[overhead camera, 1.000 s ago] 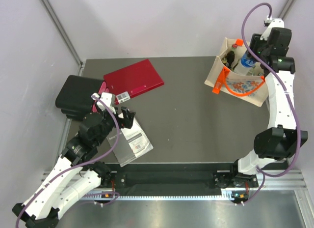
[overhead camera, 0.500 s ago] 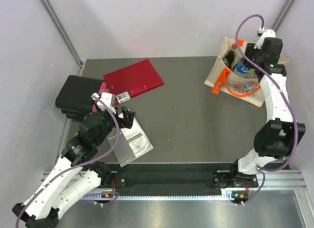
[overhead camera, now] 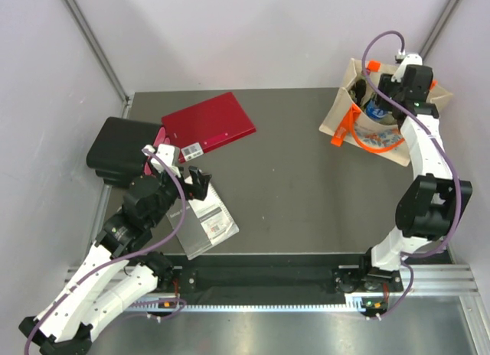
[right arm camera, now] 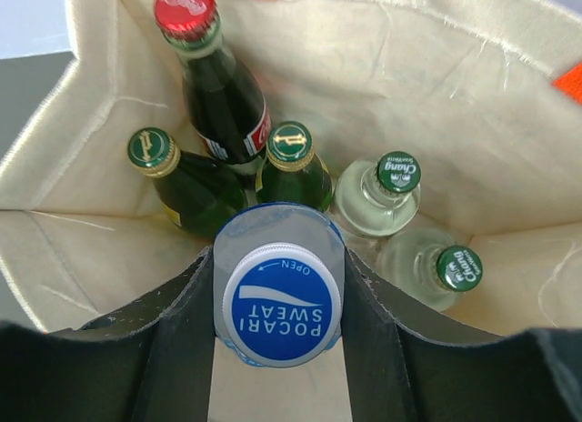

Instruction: Place the beverage into the canvas bag

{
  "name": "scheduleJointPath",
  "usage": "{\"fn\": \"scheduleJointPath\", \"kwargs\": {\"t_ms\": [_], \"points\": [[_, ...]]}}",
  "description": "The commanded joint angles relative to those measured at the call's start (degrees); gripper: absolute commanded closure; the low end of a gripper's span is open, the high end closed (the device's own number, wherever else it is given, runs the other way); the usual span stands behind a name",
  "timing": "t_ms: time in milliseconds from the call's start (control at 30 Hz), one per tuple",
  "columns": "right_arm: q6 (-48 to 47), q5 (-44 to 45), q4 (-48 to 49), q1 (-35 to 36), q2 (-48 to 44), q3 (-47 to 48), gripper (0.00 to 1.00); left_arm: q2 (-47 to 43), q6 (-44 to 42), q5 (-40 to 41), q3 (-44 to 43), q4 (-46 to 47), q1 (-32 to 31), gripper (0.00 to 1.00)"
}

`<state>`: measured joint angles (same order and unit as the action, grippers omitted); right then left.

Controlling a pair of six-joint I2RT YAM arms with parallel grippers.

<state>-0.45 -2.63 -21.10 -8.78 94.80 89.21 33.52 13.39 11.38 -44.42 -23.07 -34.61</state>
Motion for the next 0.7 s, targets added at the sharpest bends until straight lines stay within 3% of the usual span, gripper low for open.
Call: {"fn": "scheduleJointPath", "kwargs": {"t_ms": [0,667], "points": [[0.01,-0.26,10.29,-0.89,-0.33,-0.79,1.0,-0.38,-0.47,-0.22,0.3,3.47,-0.2,0.07],[4.4,-3.26,17.51,-0.89,0.82,-8.52,1.0,-0.56,-0.47,-0.3,0.3,3.56,-0.19,0.07]]}}
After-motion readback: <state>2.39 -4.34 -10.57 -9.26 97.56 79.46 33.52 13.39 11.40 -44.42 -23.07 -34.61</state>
